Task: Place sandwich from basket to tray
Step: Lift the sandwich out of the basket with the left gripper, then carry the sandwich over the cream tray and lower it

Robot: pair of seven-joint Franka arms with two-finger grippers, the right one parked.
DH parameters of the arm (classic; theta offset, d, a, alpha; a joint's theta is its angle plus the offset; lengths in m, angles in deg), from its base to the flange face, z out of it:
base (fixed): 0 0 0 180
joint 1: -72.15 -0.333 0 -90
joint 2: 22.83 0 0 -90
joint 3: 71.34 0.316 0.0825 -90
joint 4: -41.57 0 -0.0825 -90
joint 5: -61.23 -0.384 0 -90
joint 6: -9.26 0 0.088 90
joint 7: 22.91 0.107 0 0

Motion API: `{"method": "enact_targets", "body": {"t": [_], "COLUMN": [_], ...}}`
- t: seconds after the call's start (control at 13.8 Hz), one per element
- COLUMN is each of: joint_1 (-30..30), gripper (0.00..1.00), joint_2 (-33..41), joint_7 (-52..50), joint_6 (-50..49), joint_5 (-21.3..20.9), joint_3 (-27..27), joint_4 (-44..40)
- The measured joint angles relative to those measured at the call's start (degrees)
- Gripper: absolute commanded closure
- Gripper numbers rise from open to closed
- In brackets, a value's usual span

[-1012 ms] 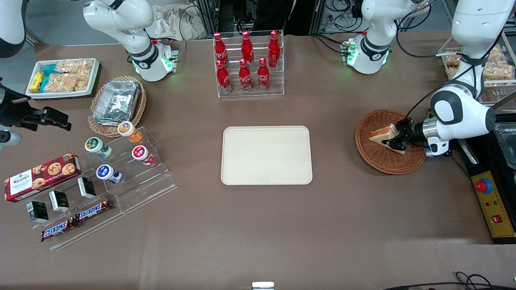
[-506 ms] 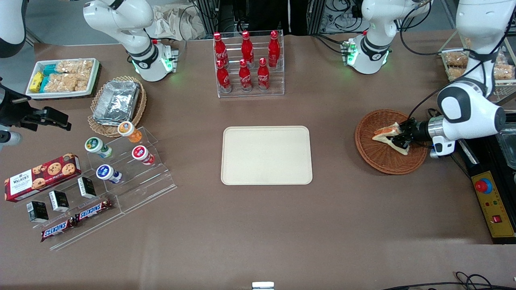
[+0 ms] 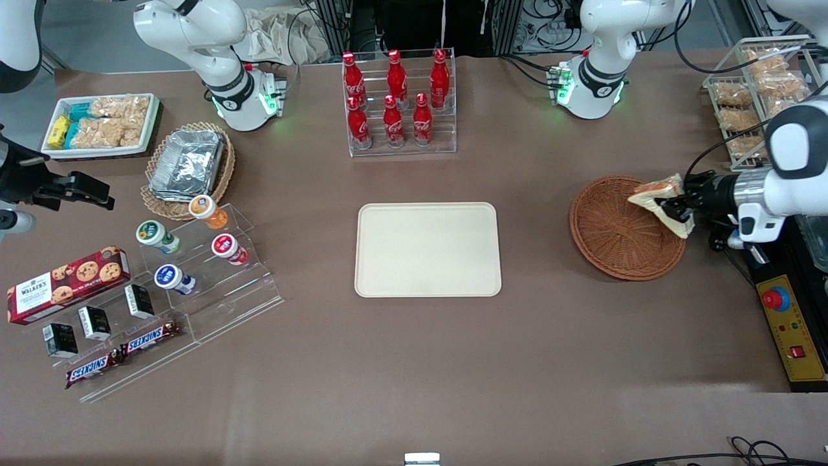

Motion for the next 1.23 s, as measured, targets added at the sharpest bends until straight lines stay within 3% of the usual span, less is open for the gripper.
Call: {"method": "enact_targets", "body": {"t": [0.22, 0.43, 0.94, 1.23], "joint_1": [0.34, 0.83, 2.18, 9.57], "gripper": [0.81, 0.80, 0.79, 0.79], "joint_2": [0.31, 0.45, -1.80, -8.96], "joint_7": [0.12, 0.01, -0.45, -0.98], "joint_6": [-8.83, -11.42, -7.35, -0.23], "joint_5": [-0.71, -0.86, -1.46, -5.98], "joint_3": [-2.16, -8.20, -24.36, -26.04], "joint_4": [-8.86, -13.61, -15.67, -15.51]}}
